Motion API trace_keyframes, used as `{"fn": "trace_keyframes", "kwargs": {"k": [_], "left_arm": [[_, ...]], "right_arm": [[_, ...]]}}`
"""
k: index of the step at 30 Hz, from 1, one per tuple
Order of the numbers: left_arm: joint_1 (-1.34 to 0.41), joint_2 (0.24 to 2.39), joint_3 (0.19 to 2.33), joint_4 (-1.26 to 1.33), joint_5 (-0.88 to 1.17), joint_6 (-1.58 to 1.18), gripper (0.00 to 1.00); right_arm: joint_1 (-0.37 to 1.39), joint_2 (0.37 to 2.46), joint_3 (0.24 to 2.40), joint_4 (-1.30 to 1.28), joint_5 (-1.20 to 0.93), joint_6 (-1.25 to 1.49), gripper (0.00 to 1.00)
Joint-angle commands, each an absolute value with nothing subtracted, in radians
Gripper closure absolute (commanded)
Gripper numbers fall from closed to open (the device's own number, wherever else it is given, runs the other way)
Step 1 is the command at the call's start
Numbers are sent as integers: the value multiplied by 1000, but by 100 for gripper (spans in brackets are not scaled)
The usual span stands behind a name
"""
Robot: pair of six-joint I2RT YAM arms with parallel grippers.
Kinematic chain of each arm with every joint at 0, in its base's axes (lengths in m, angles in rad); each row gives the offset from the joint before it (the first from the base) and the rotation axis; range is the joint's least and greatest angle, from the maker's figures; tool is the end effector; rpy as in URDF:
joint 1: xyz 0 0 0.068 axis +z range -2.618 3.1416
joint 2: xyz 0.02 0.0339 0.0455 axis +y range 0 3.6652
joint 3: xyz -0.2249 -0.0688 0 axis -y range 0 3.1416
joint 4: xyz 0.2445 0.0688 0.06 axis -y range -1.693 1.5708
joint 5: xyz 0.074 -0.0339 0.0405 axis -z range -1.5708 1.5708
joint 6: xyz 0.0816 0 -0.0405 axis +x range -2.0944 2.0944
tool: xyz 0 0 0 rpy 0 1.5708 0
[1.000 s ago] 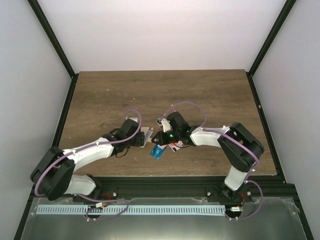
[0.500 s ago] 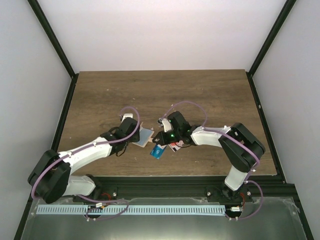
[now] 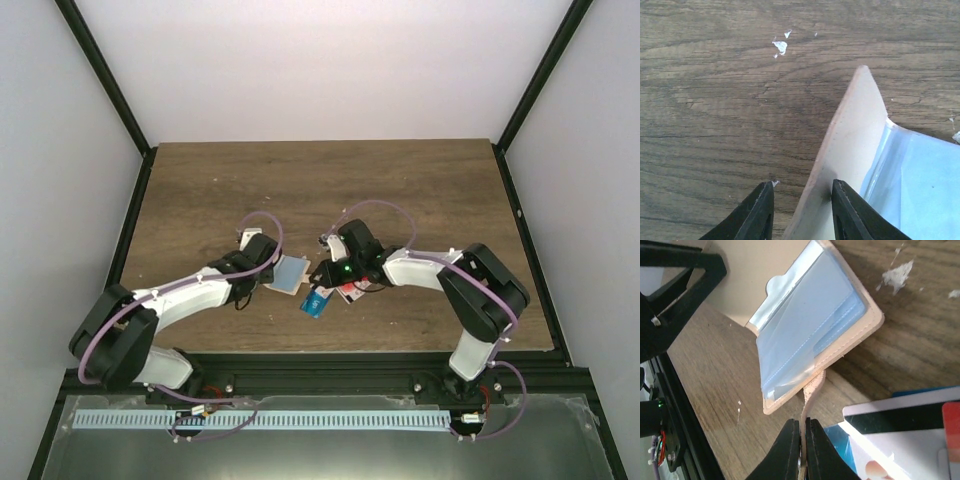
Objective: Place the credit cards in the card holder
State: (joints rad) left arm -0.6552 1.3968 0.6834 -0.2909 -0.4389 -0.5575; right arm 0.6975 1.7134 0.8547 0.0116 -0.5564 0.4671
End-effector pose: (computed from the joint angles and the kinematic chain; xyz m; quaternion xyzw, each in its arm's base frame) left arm 0.2468 -0.1459 0.0956 -0.0150 0.9390 0.0163 0.3433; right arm 0.2421 0.2591 0.0829 -0.1999 0.8822 0.4017 0.1430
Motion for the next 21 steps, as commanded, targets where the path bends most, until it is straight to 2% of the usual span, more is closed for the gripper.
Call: {"fn": "trace_keyframes", "kwargs": {"k": [1, 6, 11, 18, 21], "left_arm": [[-628, 1411, 672, -275, -392, -554, 67], [-605, 1424, 643, -264, -357, -559, 80], [-600, 1404, 583, -235, -276, -586, 85], [-601, 1337, 507, -243, -148, -666, 83], [-601, 1298, 488, -254, -120, -693, 78]], "right_arm": [[678, 1753, 927, -24, -540, 434, 99], [672, 1818, 995, -58, -530, 410, 99], [661, 1892, 1093, -117, -481, 386, 99], [651, 1985, 1215, -191, -413, 360, 99], [648, 2019, 1258, -210, -395, 350, 92]]}}
